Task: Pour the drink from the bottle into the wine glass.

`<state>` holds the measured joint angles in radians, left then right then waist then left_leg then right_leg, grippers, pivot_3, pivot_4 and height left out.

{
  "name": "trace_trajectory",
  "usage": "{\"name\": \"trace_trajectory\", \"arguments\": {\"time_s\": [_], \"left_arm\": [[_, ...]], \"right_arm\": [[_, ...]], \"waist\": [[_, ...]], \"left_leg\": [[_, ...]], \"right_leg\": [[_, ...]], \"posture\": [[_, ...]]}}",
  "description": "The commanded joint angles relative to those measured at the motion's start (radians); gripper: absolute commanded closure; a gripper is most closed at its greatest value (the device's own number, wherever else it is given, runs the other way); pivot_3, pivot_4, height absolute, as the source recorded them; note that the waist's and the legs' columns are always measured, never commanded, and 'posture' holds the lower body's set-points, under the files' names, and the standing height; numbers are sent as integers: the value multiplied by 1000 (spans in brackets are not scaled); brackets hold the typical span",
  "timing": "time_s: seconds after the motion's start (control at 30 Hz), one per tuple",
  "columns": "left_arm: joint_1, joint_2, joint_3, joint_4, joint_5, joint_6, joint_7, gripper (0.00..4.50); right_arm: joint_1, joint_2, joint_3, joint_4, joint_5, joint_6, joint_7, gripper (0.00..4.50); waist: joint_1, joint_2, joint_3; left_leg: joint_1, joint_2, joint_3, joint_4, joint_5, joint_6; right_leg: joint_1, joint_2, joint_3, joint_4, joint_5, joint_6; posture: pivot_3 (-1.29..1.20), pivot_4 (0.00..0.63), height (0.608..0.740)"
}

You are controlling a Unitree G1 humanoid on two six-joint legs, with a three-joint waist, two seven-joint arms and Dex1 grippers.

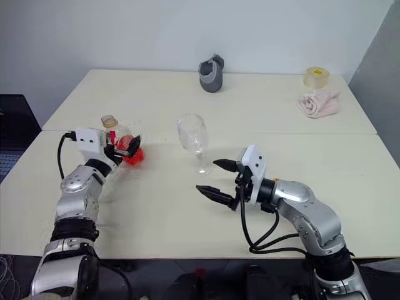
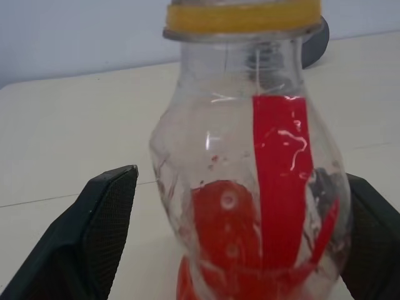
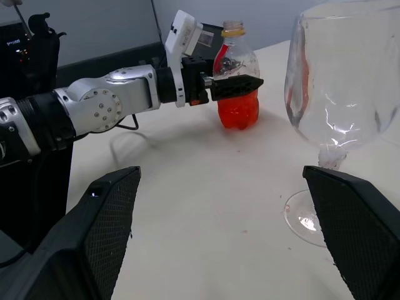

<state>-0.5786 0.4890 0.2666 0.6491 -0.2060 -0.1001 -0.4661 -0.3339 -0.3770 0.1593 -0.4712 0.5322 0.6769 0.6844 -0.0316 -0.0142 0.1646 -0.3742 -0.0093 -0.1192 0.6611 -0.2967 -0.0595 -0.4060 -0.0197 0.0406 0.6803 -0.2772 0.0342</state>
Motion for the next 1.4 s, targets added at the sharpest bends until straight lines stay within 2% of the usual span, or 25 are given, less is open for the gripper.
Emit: {"name": "trace_trajectory", "arguments": {"time_s": [0.03, 0.27, 0.33, 0.53, 0.73, 1.07, 1.4], "left_arm": [[-37, 6, 2, 37, 3, -61, -11, 898], [-56, 12, 5, 82, 2, -95, -17, 3123], [-51, 16, 8, 72, 1, -94, -15, 3438], [-58, 27, -36, -33, 33, -37, -17, 3495], [-194, 70, -157, -94, 126, -28, -96, 3495], [-399, 142, -297, 38, 220, -242, -321, 3495], [-565, 175, -359, 253, 310, -478, -382, 3495]], "right_arm": [[-14, 3, -14, -49, 23, 0, -14, 0], [-14, 2, -21, -48, 23, -3, -23, 0], [-16, 0, -23, -46, 22, -4, -23, 0], [-43, 7, -35, -38, 28, 6, -35, 0], [-135, 20, -65, -2, 34, 51, -85, 0], [-214, 62, -62, 48, -9, 42, -156, 0], [-256, 161, -111, 71, -9, -54, -217, 0]], "waist": [[-1, 0, 0], [-1, 0, 0], [-1, 0, 0], [-1, 0, 0], [2, -1, 0], [-10, 0, 0], [-25, 0, 0]], "left_leg": [[0, 0, 0, 0, 0, 0], [-1, 0, -1, 0, 0, 0], [-1, 0, -1, 0, 0, 0], [-1, 0, -2, 1, 0, 0], [-5, -3, -5, 2, 0, 0], [-7, -6, -4, 1, 2, -4], [-8, -7, -5, 1, 1, -1]], "right_leg": [[0, 0, 0, 0, 0, 0], [0, 0, 0, 0, 0, 0], [0, 0, -1, 0, 0, 0], [0, 0, -1, 0, 0, 0], [-2, 0, -4, 0, 0, 0], [-5, 0, -3, 0, 0, 0], [-6, 0, -3, 1, 0, 0]], "posture": [[0, 150, 740], [0, 150, 740], [0, 150, 740], [0, 150, 740], [0, 150, 740], [0, 150, 740], [0, 150, 740]]}}
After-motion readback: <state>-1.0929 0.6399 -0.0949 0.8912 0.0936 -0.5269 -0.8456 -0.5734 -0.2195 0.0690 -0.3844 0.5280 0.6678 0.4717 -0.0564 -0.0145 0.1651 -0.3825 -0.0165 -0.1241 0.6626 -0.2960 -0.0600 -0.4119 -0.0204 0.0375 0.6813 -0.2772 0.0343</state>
